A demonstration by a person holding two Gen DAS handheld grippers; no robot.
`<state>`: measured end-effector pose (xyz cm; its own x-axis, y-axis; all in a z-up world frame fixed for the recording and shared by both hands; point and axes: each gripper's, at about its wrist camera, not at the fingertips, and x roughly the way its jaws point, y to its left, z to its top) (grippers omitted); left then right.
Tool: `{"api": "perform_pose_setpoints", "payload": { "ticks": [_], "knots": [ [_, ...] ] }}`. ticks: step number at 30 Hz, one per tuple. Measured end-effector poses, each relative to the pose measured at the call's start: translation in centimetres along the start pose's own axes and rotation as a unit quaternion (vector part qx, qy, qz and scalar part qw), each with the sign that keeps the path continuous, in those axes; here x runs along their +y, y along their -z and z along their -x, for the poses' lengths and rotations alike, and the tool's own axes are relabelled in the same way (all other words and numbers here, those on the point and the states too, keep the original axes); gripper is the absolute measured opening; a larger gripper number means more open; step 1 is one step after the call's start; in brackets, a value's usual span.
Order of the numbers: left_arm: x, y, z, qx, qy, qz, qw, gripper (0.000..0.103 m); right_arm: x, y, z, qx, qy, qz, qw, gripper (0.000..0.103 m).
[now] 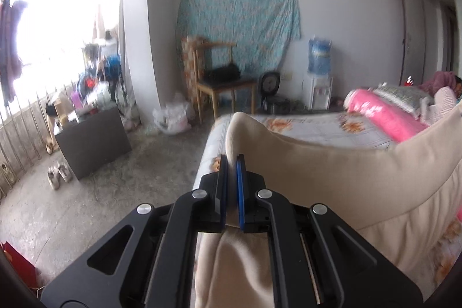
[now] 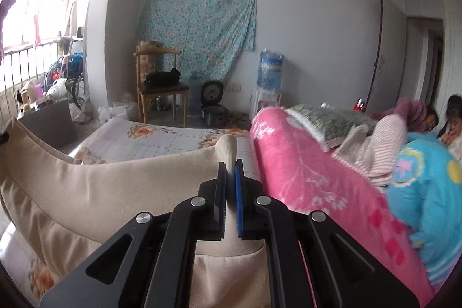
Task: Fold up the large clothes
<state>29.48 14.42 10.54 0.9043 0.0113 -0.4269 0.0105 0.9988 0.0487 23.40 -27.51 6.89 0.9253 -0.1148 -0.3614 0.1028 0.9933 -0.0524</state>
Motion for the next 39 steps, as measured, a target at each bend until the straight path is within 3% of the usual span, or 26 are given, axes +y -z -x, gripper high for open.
{"api": "perform_pose_setpoints", "payload": {
  "ticks": [4,6,7,9,12,14,17,19,21,24,27,29,30,31,33,34,35,37,38,39],
  "knots": [
    [0.4,0.5,-9.5,0.120,0.014,0.005,0.9927,0.010,-1.4,0.6,-9.8,0.086,-0.031,-0.053,0.994,0.006],
    [0.2,1.8,-12.8,0.170,0.015,0.000,0.9854,0.010,-1.6,2.1,-13.6,0.132,-0.022,-0.055,0.989,0.011],
    [0.1,2.4,-13.9,0.187,0.002,-0.009,0.9823,0.010,-1.6,2.9,-15.1,0.153,-0.009,-0.049,0.987,0.011],
    [0.6,2.8,-13.6,0.181,0.002,-0.007,0.9835,0.010,-1.9,4.4,-16.3,0.172,0.004,-0.047,0.984,0.011],
    [1.6,2.4,-10.0,0.143,0.056,0.014,0.9881,0.011,-1.8,4.8,-13.7,0.154,-0.024,-0.049,0.987,0.017],
    [1.5,2.7,-7.7,0.137,0.108,0.013,0.9846,0.012,-1.1,5.1,-11.2,0.145,-0.068,-0.037,0.986,0.028],
    [1.8,4.6,-6.3,0.181,0.149,0.019,0.9719,0.018,-0.1,6.4,-8.1,0.162,-0.121,-0.006,0.979,0.030],
    [2.0,6.6,-6.8,0.218,0.131,0.025,0.9667,0.018,-0.7,8.3,-6.9,0.191,-0.132,-0.006,0.973,0.030],
    [3.6,8.9,-7.2,0.248,0.087,0.040,0.9640,0.017,-1.9,10.4,-6.8,0.223,-0.113,-0.016,0.968,0.030],
    [5.6,9.8,-4.0,0.217,0.091,0.073,0.9692,0.019,-5.4,12.5,-5.3,0.244,-0.063,-0.069,0.965,0.030],
    [6.3,10.4,0.1,0.189,0.073,0.068,0.9768,0.033,-8.1,13.3,-2.0,0.235,-0.045,-0.125,0.963,0.030],
    [6.6,11.4,2.5,0.190,0.100,0.095,0.9720,0.037,-8.5,13.7,0.3,0.228,-0.059,-0.150,0.960,0.043],
    [6.6,11.7,3.0,0.191,0.110,0.108,0.9695,0.044,-8.5,14.1,1.2,0.227,-0.073,-0.165,0.957,0.052],
    [6.6,12.5,3.6,0.195,0.125,0.127,0.9645,0.049,-8.4,14.7,1.8,0.231,-0.089,-0.181,0.952,0.057],
    [6.7,13.9,3.7,0.211,0.155,0.167,0.9507,0.052,-8.0,15.7,1.8,0.247,-0.121,-0.207,0.939,0.057],
    [6.7,14.8,3.6,0.221,0.173,0.190,0.9408,0.054,-7.7,16.3,1.6,0.253,-0.136,-0.227,0.931,0.057],
    [6.6,15.8,3.1,0.240,0.200,0.223,0.9234,0.055,-7.6,17.0,1.3,0.260,-0.146,-0.247,0.922,0.057],
    [6.2,17.1,1.9,0.251,0.221,0.265,0.9041,0.056,-7.3,17.9,0.2,0.271,-0.169,-0.290,0.902,0.057],
    [6.1,17.7,1.7,0.241,0.225,0.286,0.8997,0.057,-7.1,18.3,-0.3,0.278,-0.174,-0.305,0.894,0.057],
    [6.5,18.1,1.3,0.234,0.229,0.321,0.8888,0.057,-7.1,18.7,-1.0,0.286,-0.170,-0.325,0.886,0.057]
  ]
}}
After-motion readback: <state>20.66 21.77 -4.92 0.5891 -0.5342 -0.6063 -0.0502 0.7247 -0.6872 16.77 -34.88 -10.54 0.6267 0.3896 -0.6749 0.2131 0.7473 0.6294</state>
